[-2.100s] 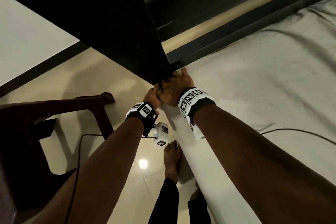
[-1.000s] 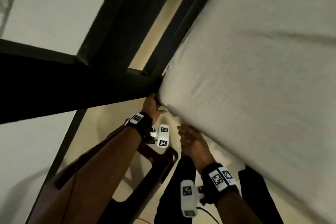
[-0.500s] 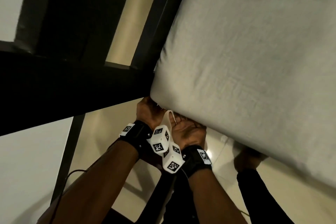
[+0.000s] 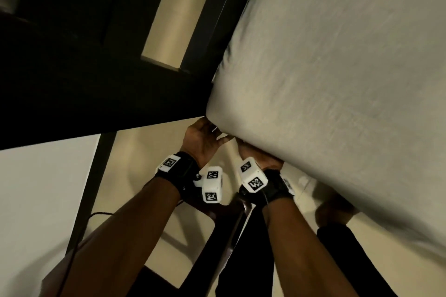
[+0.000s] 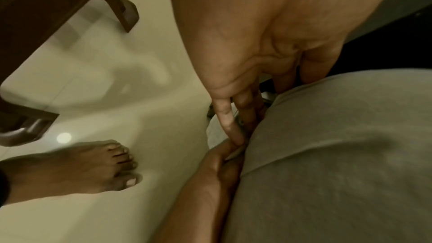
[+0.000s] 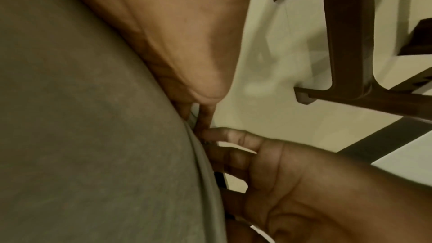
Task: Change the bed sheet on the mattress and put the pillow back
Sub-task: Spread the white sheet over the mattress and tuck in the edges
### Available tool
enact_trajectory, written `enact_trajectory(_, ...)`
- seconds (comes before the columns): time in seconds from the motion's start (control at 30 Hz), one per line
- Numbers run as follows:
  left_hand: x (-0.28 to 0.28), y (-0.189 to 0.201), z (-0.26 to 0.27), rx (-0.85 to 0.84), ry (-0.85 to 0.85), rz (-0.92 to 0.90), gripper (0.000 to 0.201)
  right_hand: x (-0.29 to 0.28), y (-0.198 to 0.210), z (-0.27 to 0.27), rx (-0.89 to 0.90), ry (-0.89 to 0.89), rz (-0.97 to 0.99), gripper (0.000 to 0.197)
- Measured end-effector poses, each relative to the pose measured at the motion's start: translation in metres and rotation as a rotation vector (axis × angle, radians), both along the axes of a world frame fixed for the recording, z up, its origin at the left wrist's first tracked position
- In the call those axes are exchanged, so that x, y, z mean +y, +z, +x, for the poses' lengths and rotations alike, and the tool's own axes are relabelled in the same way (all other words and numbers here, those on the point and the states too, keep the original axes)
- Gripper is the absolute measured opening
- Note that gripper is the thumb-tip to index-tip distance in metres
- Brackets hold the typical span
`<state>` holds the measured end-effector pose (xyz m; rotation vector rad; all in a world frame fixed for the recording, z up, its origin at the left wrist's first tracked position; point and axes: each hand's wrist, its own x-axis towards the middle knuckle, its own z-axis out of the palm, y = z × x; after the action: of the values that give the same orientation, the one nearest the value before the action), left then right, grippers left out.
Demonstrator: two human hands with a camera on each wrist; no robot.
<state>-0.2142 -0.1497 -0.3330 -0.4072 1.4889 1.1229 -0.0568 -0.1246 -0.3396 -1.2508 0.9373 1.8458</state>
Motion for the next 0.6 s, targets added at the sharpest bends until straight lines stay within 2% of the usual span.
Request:
enact_trajectory(0.07, -0.003, 0.005, 0.001, -0.003, -0.019, 0.01, 0.041, -0.011, -0.005, 0.014, -0.007, 0.033, -0.021, 0.055)
enact_trajectory(0.1, -0.002, 0.01, 0.004, -0.016, -0.03, 0.029, 0.042, -0.017, -0.004, 0.023, -0.025, 0.109, -0.021, 0.054)
enact_trajectory(0.23, 0.0, 0.029, 0.02, 0.001, -0.027, 0.024, 0.042, -0.036, 0.034, 0.071, -0.106, 0.59, 0.076, 0.042)
enact_trajectory(0.3, 0.013, 0.033, 0.031, -0.004, 0.035, 0.016, 0.031, -0.029, 0.066, 0.099, -0.215, 0.798, 0.261, 0.041)
enact_trajectory(0.43, 0.037, 0.026, 0.04, -0.064, 0.306, -0.009, 0.035, -0.005, 0.11, 0.13, -0.428, 1.219, 0.614, 0.035)
enact_trajectory(0.5, 0.038, 0.018, 0.04, -0.1, 0.396, 0.028, 0.038, 0.002, 0.122, 0.136, -0.525, 1.358, 0.682, 0.034)
enact_trajectory(0.6, 0.034, 0.0, 0.044, -0.087, 0.484, 0.069, 0.041, 0.014, 0.137, 0.14, -0.708, 1.476, 0.916, 0.03)
